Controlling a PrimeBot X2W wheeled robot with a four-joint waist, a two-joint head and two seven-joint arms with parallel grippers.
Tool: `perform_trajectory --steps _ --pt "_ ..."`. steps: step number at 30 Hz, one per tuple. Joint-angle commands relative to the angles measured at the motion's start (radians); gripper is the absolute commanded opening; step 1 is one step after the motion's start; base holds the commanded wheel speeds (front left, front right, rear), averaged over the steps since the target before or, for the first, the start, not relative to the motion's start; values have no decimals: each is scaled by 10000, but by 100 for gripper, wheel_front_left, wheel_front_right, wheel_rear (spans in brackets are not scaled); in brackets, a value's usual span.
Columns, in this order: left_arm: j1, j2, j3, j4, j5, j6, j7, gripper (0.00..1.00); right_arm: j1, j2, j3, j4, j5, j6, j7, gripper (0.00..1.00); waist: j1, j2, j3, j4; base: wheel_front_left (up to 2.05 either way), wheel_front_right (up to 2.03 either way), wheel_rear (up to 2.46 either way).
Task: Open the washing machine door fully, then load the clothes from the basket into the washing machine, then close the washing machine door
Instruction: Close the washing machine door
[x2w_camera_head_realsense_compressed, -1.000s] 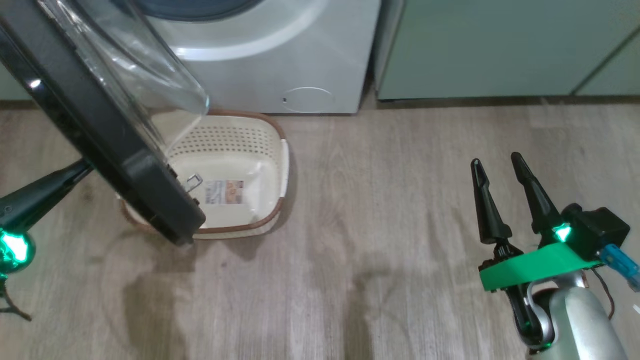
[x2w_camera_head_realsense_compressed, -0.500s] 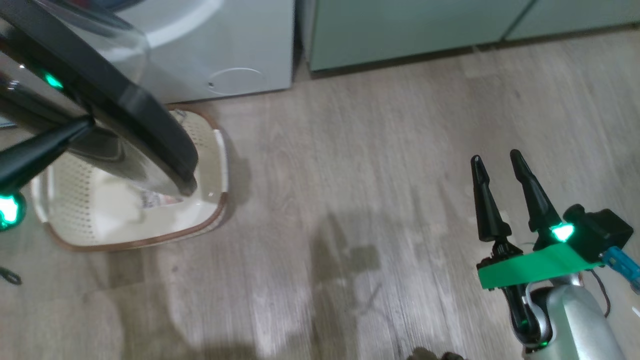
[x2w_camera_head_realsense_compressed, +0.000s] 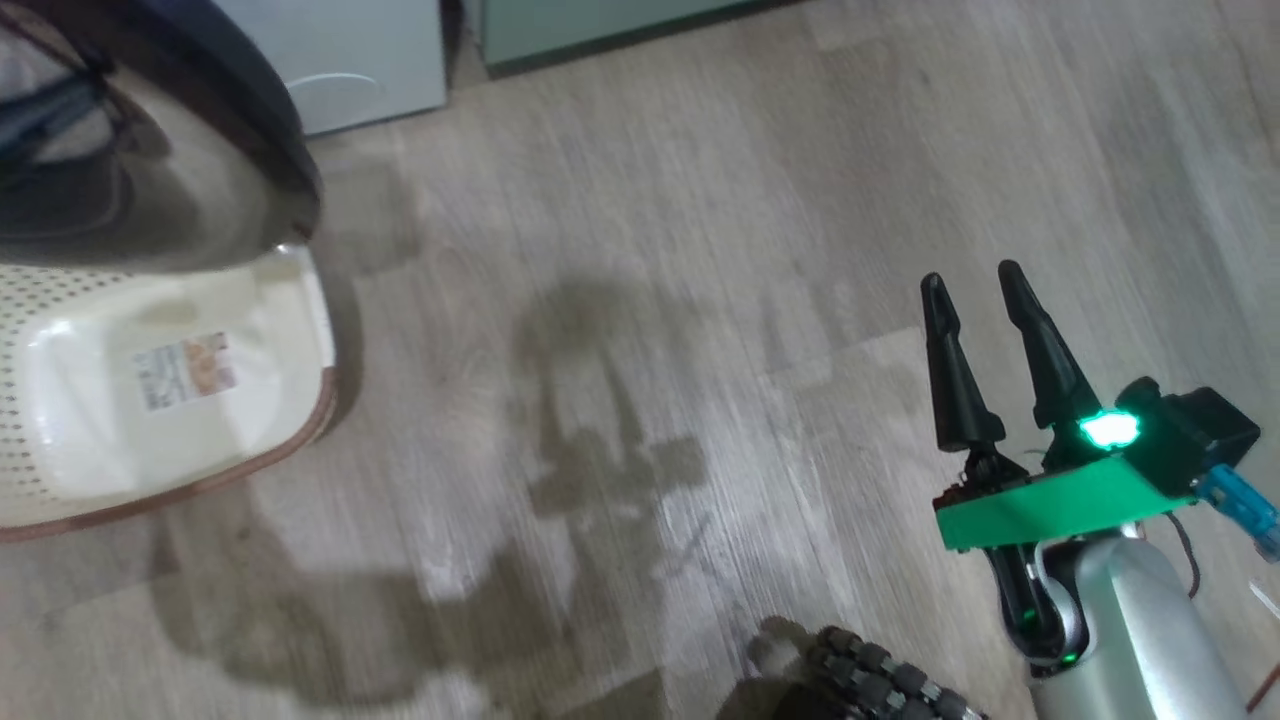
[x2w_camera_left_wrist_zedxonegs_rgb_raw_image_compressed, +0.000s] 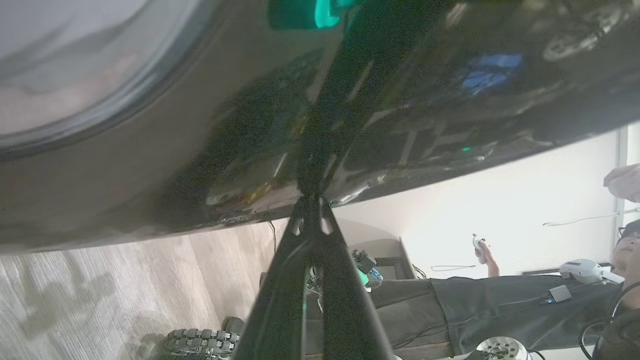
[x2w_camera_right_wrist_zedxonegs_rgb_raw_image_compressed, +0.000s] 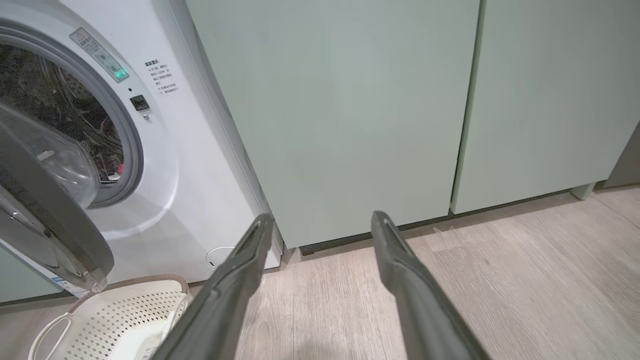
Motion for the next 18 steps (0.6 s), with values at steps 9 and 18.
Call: perform_trajectory --steps 9,18 --pt "-1731 783 146 653 438 128 -354 0 -196 -45 312 -509 415 0 -95 100 -1 0 676 -833 0 0 0" --pt "-2640 548 -109 1797 1085 -22 -1221 0 -240 -45 329 -588 569 0 -96 100 -1 0 762 -931 0 0 0"
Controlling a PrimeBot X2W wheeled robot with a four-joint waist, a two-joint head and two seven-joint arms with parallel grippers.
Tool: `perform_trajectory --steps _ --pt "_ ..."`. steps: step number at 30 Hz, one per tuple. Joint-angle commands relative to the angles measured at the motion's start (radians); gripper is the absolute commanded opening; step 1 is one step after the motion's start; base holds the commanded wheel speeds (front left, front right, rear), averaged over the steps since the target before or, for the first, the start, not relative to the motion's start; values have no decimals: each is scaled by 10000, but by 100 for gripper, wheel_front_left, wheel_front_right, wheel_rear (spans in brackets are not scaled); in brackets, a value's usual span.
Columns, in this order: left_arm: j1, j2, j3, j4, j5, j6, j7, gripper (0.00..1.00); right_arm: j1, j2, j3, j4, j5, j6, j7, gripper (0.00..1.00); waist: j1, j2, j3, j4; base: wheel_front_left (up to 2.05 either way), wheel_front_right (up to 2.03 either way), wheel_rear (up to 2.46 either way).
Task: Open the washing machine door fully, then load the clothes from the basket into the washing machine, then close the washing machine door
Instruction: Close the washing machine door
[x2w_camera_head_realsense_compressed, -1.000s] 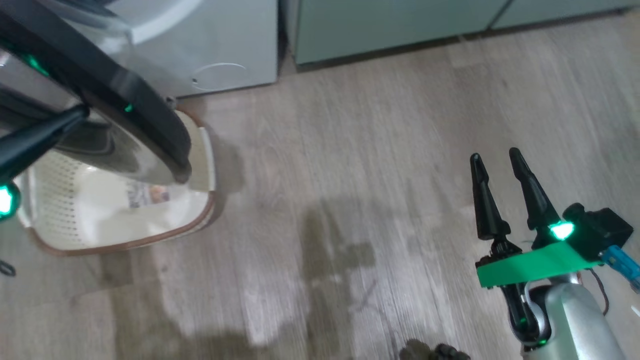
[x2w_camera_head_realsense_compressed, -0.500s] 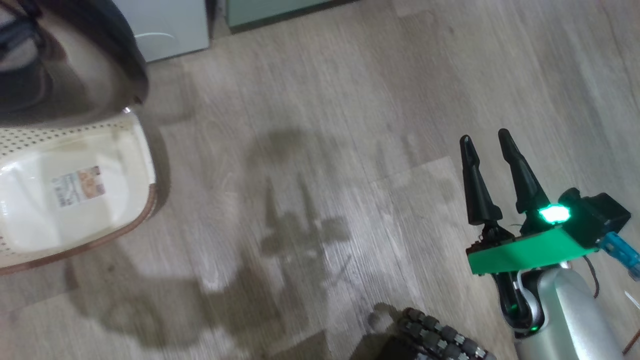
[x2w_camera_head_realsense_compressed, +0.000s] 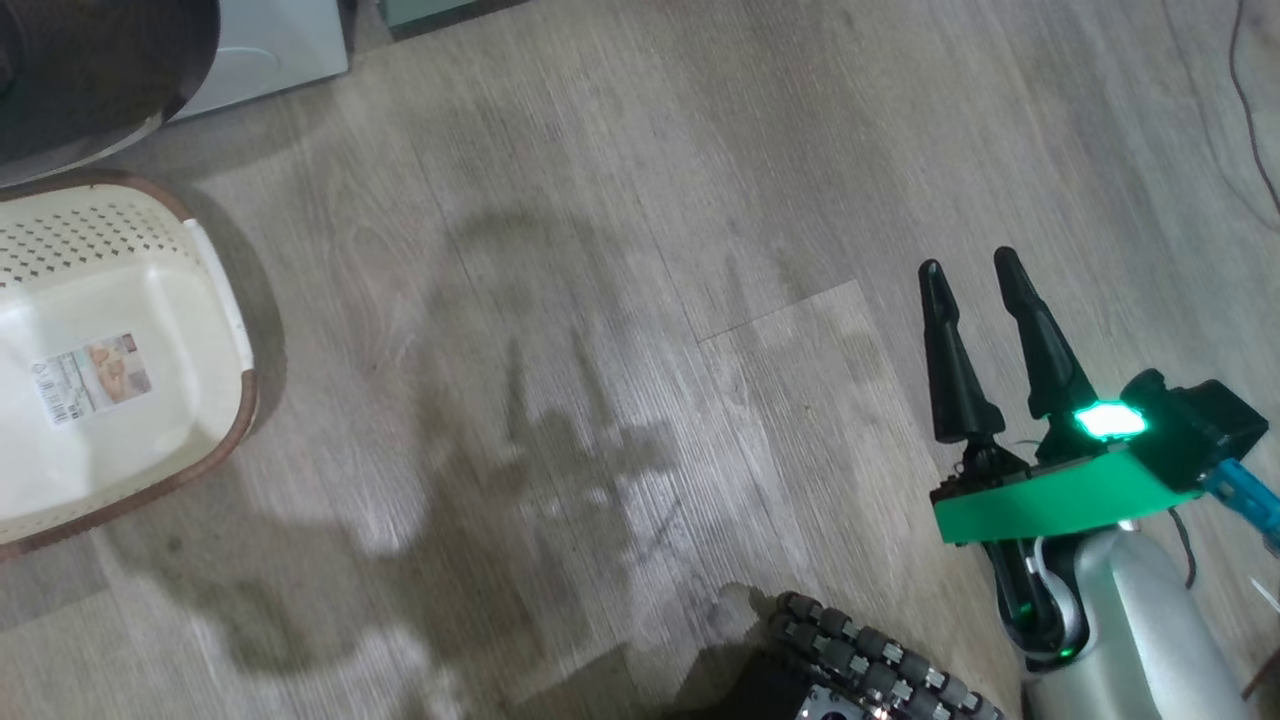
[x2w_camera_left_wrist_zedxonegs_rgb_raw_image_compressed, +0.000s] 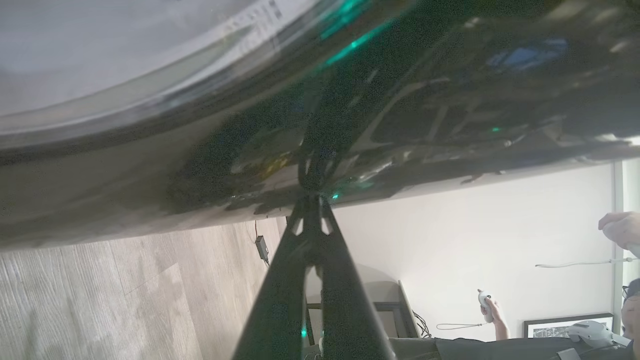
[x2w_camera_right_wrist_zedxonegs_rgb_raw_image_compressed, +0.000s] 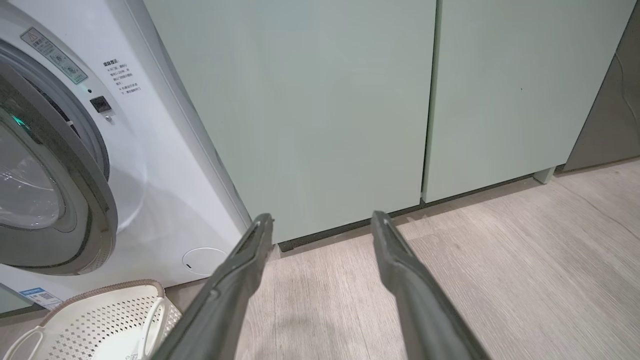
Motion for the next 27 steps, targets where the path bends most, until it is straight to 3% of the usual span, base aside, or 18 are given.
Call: perform_trajectory --steps 1,9,14,15,16,17,18,23,27 --pt "-232 412 172 -197 52 -139 26 0 -161 -56 121 -349 81 0 -92 100 -1 0 -40 85 0 0 0" --pt "830 -215 609 -459 -641 -830 225 0 -173 -56 76 -245 -28 0 -93 100 -1 0 -431 657 0 0 0" --pt "2753 -1069 1335 -1149 -1201 -1450 87 0 -239 -56 287 -96 -192 0 -93 100 -1 0 -850 1245 0 0 0" --pt "3145 -1306 1526 -1300 -1295 -1577 -39 5 -248 -56 321 -47 -245 0 -93 100 -1 0 -934 1394 0 0 0" --pt "3529 -1575 1672 -1439 -1421 -1661 -127 35 -262 -56 359 17 -317 0 -93 100 -1 0 -1017 1545 0 0 0" --pt "3913 -1809 1764 -1581 -1500 -1748 -169 54 -283 -56 384 70 -382 0 -93 100 -1 0 -1087 1708 0 0 0" --pt "4273 -2039 1876 -1701 -1506 -1835 -301 100 -313 -56 414 116 -442 0 -93 100 -1 0 -1153 1866 0 0 0" --pt "6038 -3461 2058 -2084 -1624 -2214 -691 100 -418 -56 432 473 -876 0 -93 100 -1 0 -1650 2727 0 0 0" --pt "6963 -4141 2012 -2202 -1736 -2417 -941 100 -368 -56 223 653 -1088 0 -93 100 -1 0 -1982 3243 0 0 0"
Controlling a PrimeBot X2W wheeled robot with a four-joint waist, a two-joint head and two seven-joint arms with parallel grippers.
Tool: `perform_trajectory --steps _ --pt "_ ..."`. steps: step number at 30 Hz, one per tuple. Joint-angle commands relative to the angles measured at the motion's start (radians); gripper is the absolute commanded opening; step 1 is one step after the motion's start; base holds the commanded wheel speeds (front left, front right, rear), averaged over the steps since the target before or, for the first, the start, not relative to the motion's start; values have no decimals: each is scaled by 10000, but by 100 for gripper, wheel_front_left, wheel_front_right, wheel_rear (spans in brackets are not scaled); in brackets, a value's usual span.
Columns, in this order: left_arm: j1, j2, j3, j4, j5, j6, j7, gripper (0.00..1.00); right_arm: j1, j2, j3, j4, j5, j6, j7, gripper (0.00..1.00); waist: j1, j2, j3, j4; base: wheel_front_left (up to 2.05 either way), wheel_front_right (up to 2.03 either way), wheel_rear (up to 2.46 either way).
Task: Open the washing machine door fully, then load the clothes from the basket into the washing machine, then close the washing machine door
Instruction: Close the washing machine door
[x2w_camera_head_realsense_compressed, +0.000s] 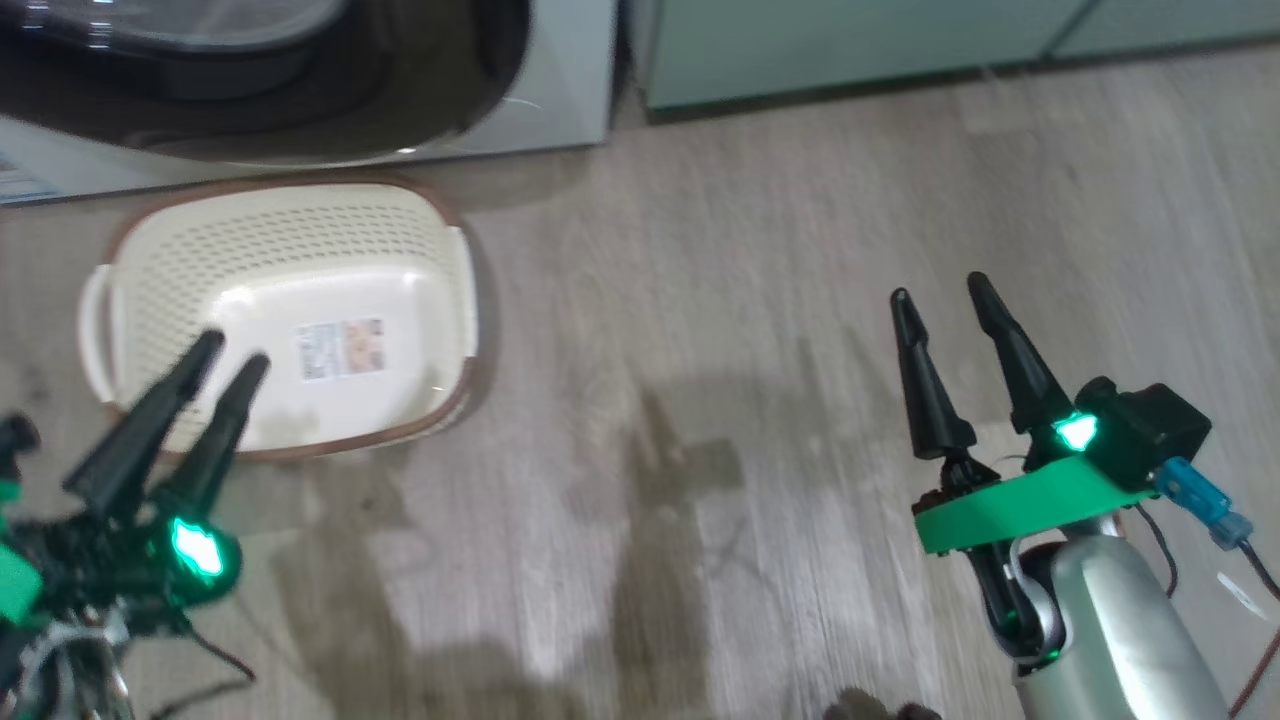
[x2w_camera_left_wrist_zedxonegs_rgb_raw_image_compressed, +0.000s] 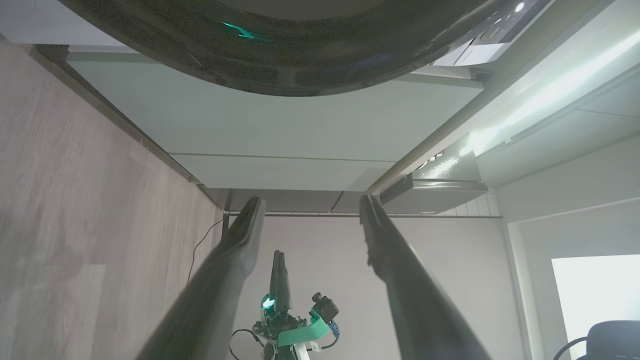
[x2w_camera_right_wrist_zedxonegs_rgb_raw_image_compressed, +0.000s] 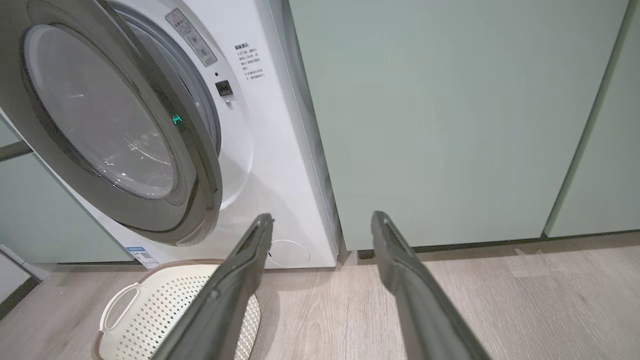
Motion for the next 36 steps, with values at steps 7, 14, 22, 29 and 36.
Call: perform_trajectory --steps 7,14,22,29,36 --pt "1040 -152 -142 -146 -305 -242 -1109 100 73 -52 -244 -155 -320 0 74 100 1 -1 -850 1101 0 0 0" --pt "1245 -167 -893 1 198 -291 -3029 100 255 -52 -437 -189 -405 0 363 100 1 -1 -1288 1427 0 0 0" --pt "661 -165 -1342 -854 2678 -295 -6096 100 394 -52 -804 -301 -518 0 562 100 1 -1 -1763 1607 0 0 0" --pt "391 57 -2025 -1720 6784 -244 -8481 100 514 -52 -1071 -608 -750 0 789 100 1 -1 -2126 1689 0 0 0" --pt "963 581 -3233 -2158 11871 728 -10143 100 870 -52 -1273 -1017 -970 0 1085 100 1 -1 -2561 1768 0 0 0"
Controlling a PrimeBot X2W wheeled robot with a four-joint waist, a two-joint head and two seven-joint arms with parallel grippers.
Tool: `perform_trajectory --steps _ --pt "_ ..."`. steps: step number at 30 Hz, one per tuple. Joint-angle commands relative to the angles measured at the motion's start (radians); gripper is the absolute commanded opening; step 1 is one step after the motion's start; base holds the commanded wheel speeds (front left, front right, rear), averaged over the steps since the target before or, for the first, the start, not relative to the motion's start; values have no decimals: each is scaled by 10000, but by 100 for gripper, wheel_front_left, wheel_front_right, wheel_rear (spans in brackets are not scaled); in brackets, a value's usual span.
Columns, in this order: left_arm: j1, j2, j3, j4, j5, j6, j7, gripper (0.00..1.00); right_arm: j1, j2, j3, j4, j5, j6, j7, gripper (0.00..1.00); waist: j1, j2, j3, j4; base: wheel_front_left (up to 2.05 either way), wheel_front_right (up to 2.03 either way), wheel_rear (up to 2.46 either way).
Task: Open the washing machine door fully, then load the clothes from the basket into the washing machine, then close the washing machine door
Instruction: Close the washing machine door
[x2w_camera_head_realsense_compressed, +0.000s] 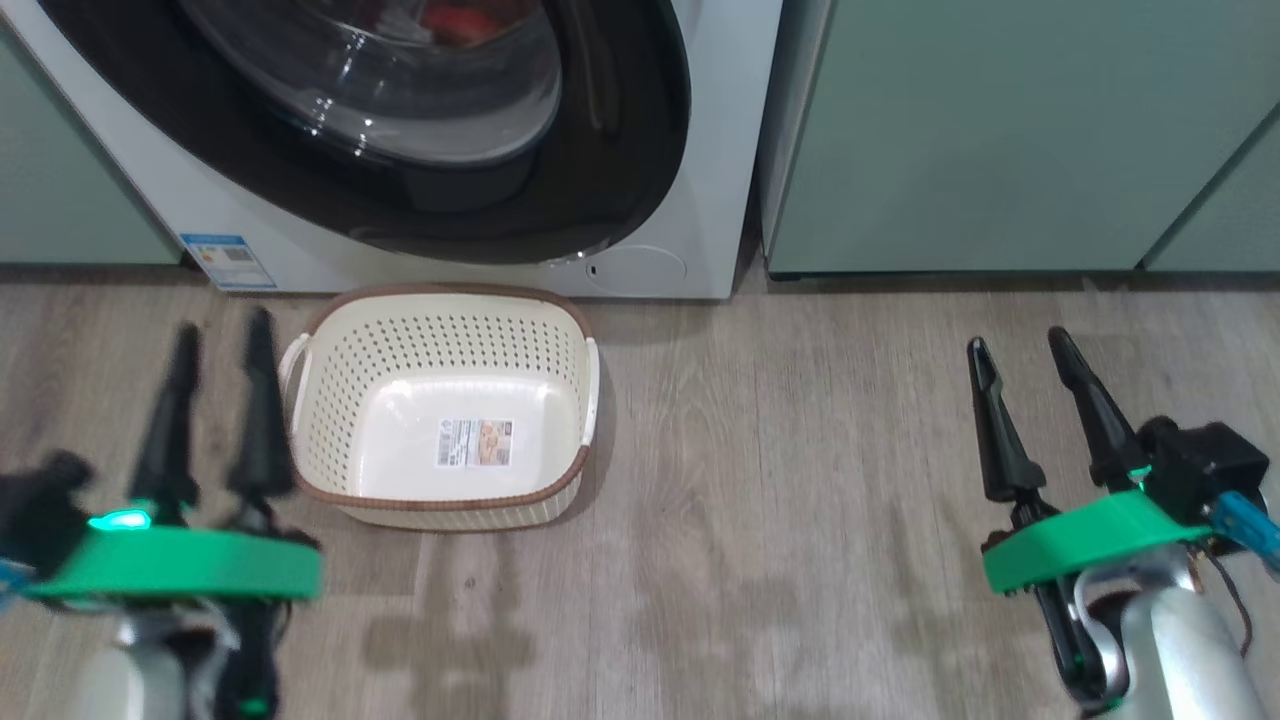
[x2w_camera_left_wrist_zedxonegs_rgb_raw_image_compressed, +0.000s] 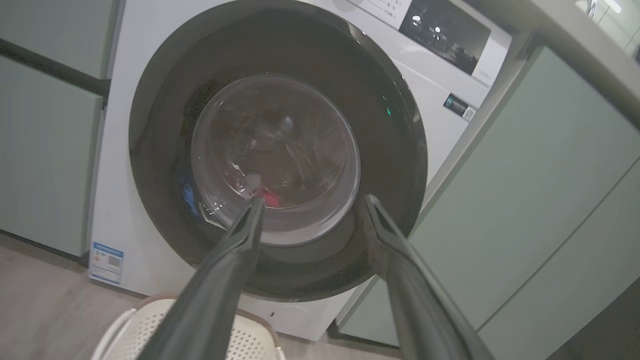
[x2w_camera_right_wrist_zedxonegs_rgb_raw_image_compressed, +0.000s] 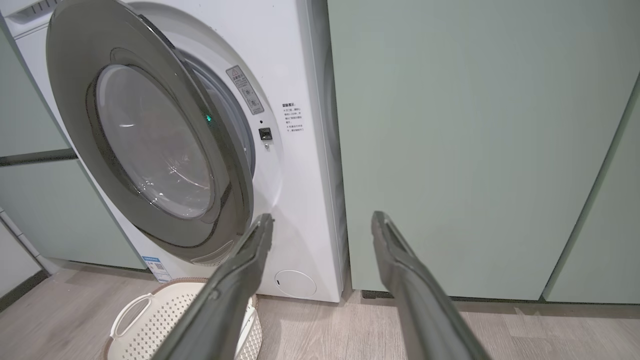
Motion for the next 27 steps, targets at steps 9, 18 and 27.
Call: perform_trajectory --steps 9,18,27 --pt "639 584 -697 804 2903 848 -880 100 593 -47 -26 -562 -252 0 354 100 1 -1 -519 159 0 0 0" --pt "622 787 -1168 1621 3606 867 -1167 100 1128 -47 -245 -603 -282 0 482 100 1 -1 -763 207 0 0 0" --pt "510 853 -1258 1868 3666 900 -1244 100 1134 -47 -224 -654 -248 0 468 100 1 -1 -747 141 0 0 0"
